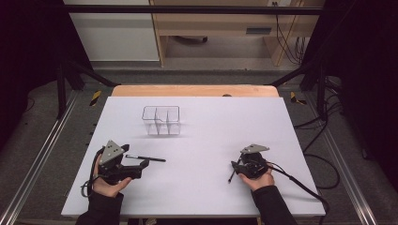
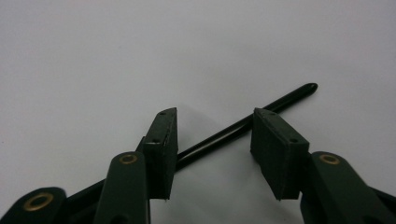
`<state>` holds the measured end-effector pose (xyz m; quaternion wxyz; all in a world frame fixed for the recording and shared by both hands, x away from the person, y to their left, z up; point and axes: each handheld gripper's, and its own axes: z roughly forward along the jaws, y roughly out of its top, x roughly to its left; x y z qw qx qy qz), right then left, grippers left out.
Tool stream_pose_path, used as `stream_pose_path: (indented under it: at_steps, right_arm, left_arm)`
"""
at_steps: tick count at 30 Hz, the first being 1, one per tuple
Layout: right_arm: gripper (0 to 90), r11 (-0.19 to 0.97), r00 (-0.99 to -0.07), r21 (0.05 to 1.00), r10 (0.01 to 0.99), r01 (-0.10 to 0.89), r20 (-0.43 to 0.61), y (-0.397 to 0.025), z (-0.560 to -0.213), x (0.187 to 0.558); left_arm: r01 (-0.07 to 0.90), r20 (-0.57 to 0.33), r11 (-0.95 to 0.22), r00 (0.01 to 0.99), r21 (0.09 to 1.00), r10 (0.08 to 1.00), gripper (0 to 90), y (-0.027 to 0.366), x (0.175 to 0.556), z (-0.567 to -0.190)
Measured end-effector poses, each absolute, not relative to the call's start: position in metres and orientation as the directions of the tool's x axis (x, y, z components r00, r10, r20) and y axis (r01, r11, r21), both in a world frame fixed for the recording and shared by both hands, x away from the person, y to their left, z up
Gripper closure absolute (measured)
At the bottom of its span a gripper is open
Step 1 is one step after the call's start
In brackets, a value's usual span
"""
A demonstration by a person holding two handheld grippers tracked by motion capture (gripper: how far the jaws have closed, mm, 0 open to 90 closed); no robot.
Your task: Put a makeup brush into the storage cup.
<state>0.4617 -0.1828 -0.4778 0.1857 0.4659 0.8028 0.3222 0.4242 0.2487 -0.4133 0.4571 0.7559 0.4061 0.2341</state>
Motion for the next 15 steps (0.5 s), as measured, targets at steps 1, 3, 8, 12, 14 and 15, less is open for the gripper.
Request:
stream_pose_path:
  at_steps: [1, 3, 8, 12, 14, 15]
  right_arm:
    - [55.0, 0.36, -0.499, 0.691, 0.867, 0.627, 0.001, -0.1828, -0.4777, 0.4616]
    - [56.5, 0.361, -0.501, 0.69, 0.866, 0.628, 0.003, -0.1831, -0.4774, 0.4616]
    - [61.7, 0.365, -0.51, 0.687, 0.86, 0.628, 0.01, -0.1837, -0.4764, 0.4614]
    - [64.3, 0.366, -0.513, 0.685, 0.858, 0.63, 0.014, -0.184, -0.4757, 0.4613]
    - [65.8, 0.368, -0.515, 0.684, 0.857, 0.629, 0.012, -0.1843, -0.4755, 0.4613]
    - [66.1, 0.369, -0.516, 0.684, 0.857, 0.63, 0.013, -0.1845, -0.4752, 0.4612]
  left_arm:
    - [0.4, -0.017, -0.252, 0.56, 0.881, 0.828, 7.7, 0.2487, 0.4242, -0.4133]
    - [0.4, -0.015, -0.255, 0.561, 0.88, 0.827, 7.8, 0.2486, 0.4244, -0.4134]
    - [0.401, -0.016, -0.257, 0.564, 0.879, 0.825, 8.1, 0.248, 0.4245, -0.4139]
    - [0.401, -0.015, -0.26, 0.567, 0.879, 0.824, 8.3, 0.2478, 0.4244, -0.4139]
    - [0.401, -0.016, -0.259, 0.567, 0.878, 0.824, 8.4, 0.2478, 0.4245, -0.4141]
    - [0.402, -0.016, -0.259, 0.567, 0.878, 0.824, 8.4, 0.2478, 0.4246, -0.4142]
